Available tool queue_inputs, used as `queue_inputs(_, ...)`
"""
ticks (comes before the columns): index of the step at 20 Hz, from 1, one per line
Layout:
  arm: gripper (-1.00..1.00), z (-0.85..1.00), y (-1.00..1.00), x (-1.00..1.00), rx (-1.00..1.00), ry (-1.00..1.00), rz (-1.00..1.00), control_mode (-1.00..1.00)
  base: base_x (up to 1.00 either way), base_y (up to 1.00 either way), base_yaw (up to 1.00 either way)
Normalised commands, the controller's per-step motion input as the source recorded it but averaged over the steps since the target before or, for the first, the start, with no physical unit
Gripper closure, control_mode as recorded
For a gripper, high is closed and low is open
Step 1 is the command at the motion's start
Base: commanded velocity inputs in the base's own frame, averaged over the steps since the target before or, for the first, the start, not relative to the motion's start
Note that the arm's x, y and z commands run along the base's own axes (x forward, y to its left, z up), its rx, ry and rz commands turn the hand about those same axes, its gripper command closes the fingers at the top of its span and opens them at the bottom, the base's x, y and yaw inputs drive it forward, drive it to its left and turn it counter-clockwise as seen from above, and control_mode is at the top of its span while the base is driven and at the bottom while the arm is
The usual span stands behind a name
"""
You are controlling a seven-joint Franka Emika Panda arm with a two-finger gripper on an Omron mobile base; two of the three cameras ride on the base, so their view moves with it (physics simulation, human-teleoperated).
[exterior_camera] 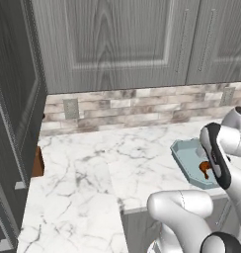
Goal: Place one squash and one chicken drumstick in each tupperware on the nearby counter, to pack two identical lunches.
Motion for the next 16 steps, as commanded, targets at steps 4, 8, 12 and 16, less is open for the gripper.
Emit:
queue_inputs(4, 1.0, -0.41, 0.0, 0.21, 0.13, 0.0, -0.32, -1.0, 0.0, 0.0, 0.0)
queue_inputs(8, 1.0, -0.24, 0.0, 0.31, 0.08, 0.0, -0.34, -1.0, 0.0, 0.0, 0.0)
queue_inputs(12, 1.0, -0.14, 0.0, 0.24, 0.04, -0.01, -0.3, -1.0, 0.0, 0.0, 0.0)
queue_inputs(16, 1.0, -0.19, -0.03, 0.21, 0.01, -0.06, -0.14, -1.0, 0.0, 0.0, 0.0)
